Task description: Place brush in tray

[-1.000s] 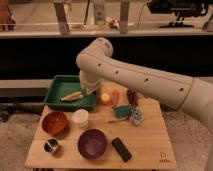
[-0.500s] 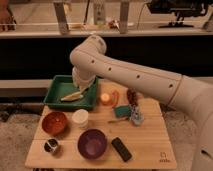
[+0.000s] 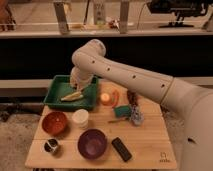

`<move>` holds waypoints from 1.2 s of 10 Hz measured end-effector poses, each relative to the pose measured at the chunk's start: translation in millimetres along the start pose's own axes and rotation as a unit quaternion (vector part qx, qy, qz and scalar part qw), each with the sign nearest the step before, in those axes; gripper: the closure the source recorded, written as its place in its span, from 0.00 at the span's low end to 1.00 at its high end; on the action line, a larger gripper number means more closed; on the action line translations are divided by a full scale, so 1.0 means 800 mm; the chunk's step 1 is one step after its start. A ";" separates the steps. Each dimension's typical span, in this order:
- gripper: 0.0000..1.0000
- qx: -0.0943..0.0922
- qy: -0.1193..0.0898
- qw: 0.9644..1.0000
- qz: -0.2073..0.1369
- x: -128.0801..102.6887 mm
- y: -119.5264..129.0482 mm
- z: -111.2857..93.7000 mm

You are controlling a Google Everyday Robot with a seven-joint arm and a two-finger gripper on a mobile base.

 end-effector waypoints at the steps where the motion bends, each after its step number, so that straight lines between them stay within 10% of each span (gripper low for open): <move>1: 1.00 0.002 -0.004 1.000 -0.009 -0.001 -0.003 0.006; 12: 1.00 0.057 -0.060 0.996 -0.040 -0.023 -0.023 0.041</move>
